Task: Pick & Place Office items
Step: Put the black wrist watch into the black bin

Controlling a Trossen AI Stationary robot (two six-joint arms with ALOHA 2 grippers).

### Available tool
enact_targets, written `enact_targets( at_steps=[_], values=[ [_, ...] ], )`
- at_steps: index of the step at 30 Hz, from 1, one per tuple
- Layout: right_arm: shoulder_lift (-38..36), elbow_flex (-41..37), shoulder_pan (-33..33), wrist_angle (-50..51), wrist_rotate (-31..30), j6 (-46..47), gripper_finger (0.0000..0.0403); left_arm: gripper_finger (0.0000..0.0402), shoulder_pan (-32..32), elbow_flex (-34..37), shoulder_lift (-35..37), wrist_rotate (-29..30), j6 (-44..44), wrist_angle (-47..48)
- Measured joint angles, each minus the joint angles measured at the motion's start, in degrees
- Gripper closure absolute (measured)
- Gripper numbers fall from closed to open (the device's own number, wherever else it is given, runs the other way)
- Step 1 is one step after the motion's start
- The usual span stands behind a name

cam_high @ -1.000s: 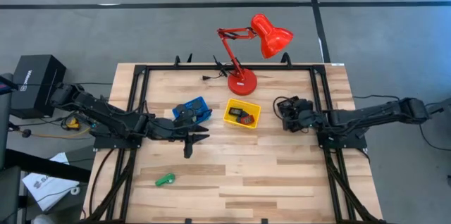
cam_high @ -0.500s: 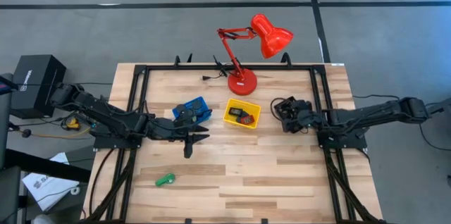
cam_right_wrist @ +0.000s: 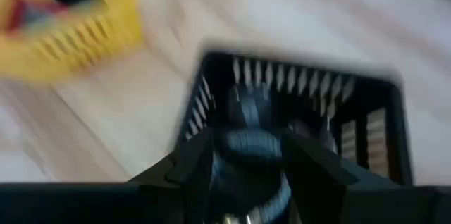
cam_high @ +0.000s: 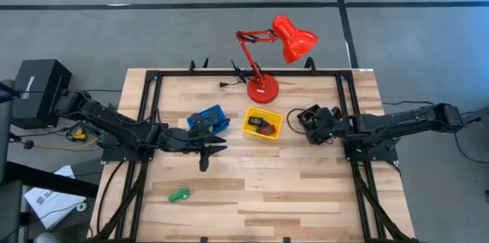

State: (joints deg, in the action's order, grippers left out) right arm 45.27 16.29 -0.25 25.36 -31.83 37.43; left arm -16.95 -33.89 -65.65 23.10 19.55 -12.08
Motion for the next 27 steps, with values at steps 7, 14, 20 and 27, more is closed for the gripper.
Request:
enact_targets(
  at_steps=[7,14,20,27],
  values=[
    [0.72,0.60,0.00,5.48,1.65,3.83,0.0284,0.0298,0.00,0.00,0.00,-0.01,0.00,0.03],
    [0.07,6.50,0.00,14.30,1.76,6.14,0.0328,0.0298,0.00,0.00,0.00,0.01,-0.09,0.00],
    [3.33,6.21,0.00,13.42,5.07,6.14,0.0386,0.0298,0.00,0.00,0.00,0.00,-0.16,-0.05],
    [9.29,6.21,0.04,10.67,4.81,6.17,0.0394,0.0298,0.00,0.00,0.00,-0.01,-0.01,-0.40]
  ],
)
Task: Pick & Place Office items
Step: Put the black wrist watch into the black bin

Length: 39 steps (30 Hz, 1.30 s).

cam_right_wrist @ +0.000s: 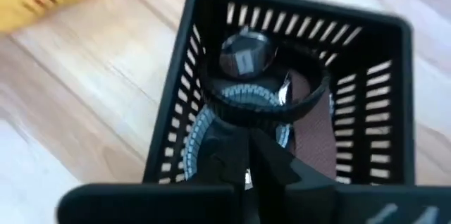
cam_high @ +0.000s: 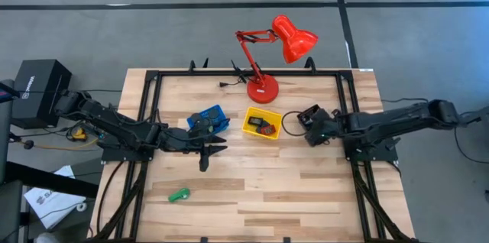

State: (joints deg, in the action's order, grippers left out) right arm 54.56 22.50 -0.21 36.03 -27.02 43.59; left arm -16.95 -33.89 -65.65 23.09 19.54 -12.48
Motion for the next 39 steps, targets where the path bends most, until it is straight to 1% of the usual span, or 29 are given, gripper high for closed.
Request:
enact_targets(
  at_steps=[4,8,10,13,15,17,20,24,28,32,35,39],
  values=[
    [3.23,0.30,-0.06,-0.27,2.34,0.16,0.0400,0.0298,0.00,0.00,0.00,0.00,0.29,-0.03],
    [3.94,3.57,-0.15,0.87,3.36,-0.88,0.0402,0.0298,0.00,0.00,0.00,0.00,0.39,-0.04],
    [3.84,6.14,-0.15,0.06,2.78,-3.17,0.0402,0.0298,0.00,0.00,0.00,0.00,0.40,-0.04],
    [4.04,7.64,1.17,0.28,-0.05,-5.05,0.0402,0.0298,0.00,0.00,0.00,0.00,0.41,-0.04],
    [5.26,7.70,2.77,0.76,0.00,-4.97,0.0402,0.0298,0.00,0.00,0.00,0.00,0.41,-0.04],
    [6.58,7.23,4.03,3.36,0.34,-3.90,0.0402,0.0298,0.00,0.00,0.00,0.00,0.42,-0.04],
    [9.54,7.21,5.37,3.47,1.26,-3.29,0.0403,0.0298,0.00,0.00,0.00,0.00,0.43,-0.04],
    [13.48,7.26,6.24,3.35,3.04,-3.11,0.0403,0.0298,0.00,0.00,0.00,-0.01,0.43,-0.06],
    [15.66,7.23,6.47,3.63,4.06,-3.37,0.0403,0.0298,0.00,0.00,0.00,0.00,0.41,-0.06],
    [15.09,7.23,6.41,4.61,4.55,-3.49,0.0403,0.0298,0.00,0.00,0.00,0.00,0.41,-0.06],
    [12.96,7.58,6.29,5.07,4.56,-3.52,0.0403,0.0298,0.00,0.00,0.00,-0.01,0.38,-0.06],
    [9.70,9.75,6.29,8.69,4.56,-3.60,0.0403,0.0298,0.00,0.00,0.00,-0.01,0.32,-0.04]
  ],
)
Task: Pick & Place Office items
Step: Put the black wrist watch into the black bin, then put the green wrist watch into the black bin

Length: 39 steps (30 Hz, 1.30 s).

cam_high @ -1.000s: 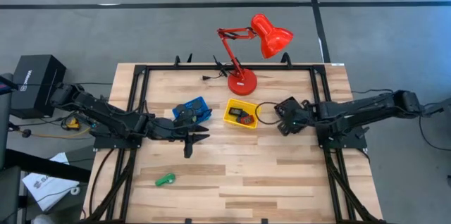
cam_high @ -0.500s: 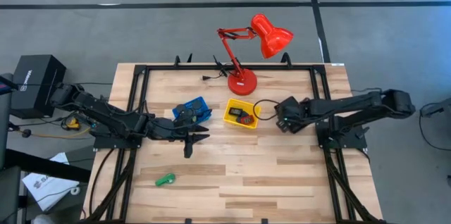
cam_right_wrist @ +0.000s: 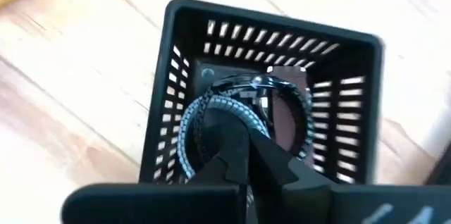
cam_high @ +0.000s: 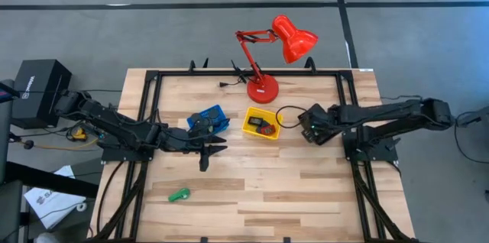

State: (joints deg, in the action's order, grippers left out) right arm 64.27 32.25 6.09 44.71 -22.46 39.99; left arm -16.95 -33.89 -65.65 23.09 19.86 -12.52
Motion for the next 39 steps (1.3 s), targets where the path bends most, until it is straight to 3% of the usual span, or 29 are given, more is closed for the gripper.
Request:
enact_targets(
  at_steps=[10,25,39],
  values=[
    [-2.89,1.25,2.87,2.88,-1.57,-2.40,0.0403,0.0298,0.00,0.00,0.00,-0.02,-0.07,0.01],
    [6.43,1.22,7.58,2.51,-3.21,-1.87,0.0403,0.0298,-0.01,0.00,0.00,-0.02,-0.07,-0.21],
    [-1.00,11.03,-4.45,0.80,-4.84,-2.62,0.0403,0.0298,-0.02,0.00,0.00,0.01,-0.09,-0.45]
  ],
)
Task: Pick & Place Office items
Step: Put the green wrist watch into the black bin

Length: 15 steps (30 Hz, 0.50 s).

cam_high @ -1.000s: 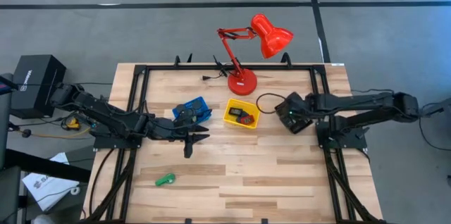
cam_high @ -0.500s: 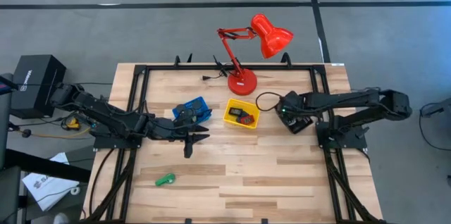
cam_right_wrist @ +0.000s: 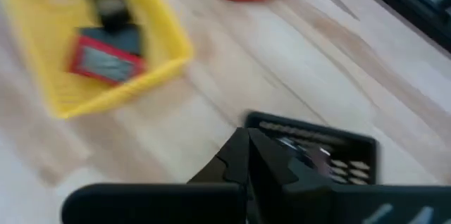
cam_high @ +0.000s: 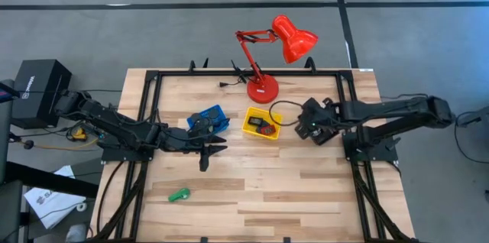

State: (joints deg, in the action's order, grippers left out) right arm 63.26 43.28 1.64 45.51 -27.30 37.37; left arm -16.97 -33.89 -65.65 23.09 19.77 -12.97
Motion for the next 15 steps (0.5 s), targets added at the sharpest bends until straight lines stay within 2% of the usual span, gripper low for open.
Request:
enact_targets(
  at_steps=[6,10,15],
  values=[
    [1.75,0.05,-8.35,-6.74,0.31,-8.93,0.0403,0.0298,0.00,0.00,0.00,0.00,0.00,-0.07],
    [4.09,0.05,-13.66,-10.93,1.08,-10.76,0.0403,0.0298,0.00,0.00,0.00,-0.01,0.00,-0.10],
    [4.57,0.05,-17.73,-12.37,12.64,-22.84,0.0403,0.0298,0.02,0.00,0.00,0.00,0.02,-0.44]
  ],
)
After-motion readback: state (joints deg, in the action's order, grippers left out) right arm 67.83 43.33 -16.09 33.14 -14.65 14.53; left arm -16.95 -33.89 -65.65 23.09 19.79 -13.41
